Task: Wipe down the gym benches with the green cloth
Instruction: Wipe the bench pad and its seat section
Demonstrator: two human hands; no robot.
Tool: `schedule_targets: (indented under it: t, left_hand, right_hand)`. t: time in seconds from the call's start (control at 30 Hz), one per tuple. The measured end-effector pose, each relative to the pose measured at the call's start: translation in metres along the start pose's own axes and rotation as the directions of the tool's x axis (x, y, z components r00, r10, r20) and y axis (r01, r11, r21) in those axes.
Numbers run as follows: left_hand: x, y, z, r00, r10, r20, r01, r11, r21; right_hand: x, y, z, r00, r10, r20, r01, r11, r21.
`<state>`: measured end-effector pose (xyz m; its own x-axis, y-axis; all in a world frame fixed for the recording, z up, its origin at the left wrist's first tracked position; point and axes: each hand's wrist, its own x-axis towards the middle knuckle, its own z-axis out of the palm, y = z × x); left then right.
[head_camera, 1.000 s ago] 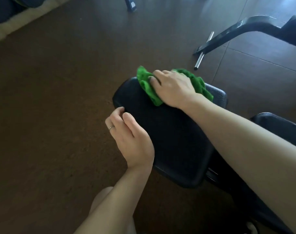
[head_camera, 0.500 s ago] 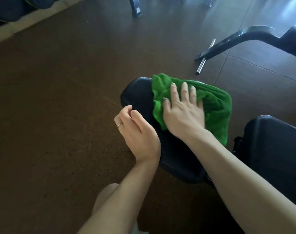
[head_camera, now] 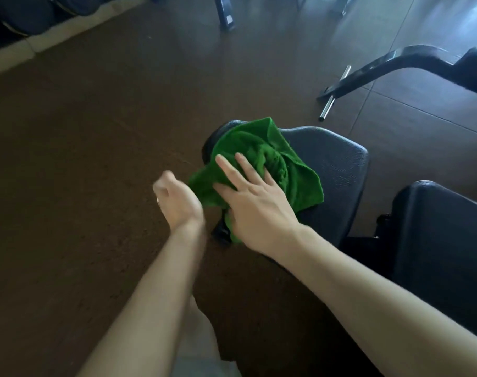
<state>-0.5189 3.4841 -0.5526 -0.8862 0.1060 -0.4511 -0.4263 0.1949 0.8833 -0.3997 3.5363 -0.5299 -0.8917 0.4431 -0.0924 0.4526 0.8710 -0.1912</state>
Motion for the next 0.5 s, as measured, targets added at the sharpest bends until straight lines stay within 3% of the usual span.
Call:
schedule_targets:
  t: [0.07,0.13,0.2,0.3,0.43,0.5]
  left_hand:
    - [0.017,0.022,0.005,0.966,0.134,0.223,-0.163,0.979,0.121]
    - [0.026,0.044,0.024,0.857,0.221,0.465,-0.369,0.894,0.256]
    - [0.026,0.058,0.046,0.733,0.192,0.652,-0.538,0.750,0.385]
    - [0.032,0.058,0.063,0.685,0.124,0.718,-0.621,0.615,0.486]
    - [0.047,0.054,0.063,0.682,0.102,0.724,-0.604,0.638,0.478]
    - [0.047,0.052,0.064,0.672,0.143,0.727,-0.643,0.600,0.476]
  right_hand:
    - [-0.034,-0.005,0.008,1.000,-0.009,-0.015,0.009,1.000,-0.020]
    - [-0.066,-0.004,0.018,1.000,-0.006,-0.018,0.004,0.997,-0.074]
    - [-0.091,0.002,0.025,0.999,-0.012,-0.038,0.007,0.993,-0.121]
    - [-0.103,0.012,0.023,0.998,-0.019,-0.055,0.012,0.993,-0.121]
    - [-0.065,0.019,0.007,0.995,0.072,-0.070,-0.071,0.997,0.007]
    - [-0.031,0.021,0.000,0.983,0.167,-0.075,-0.162,0.984,0.071]
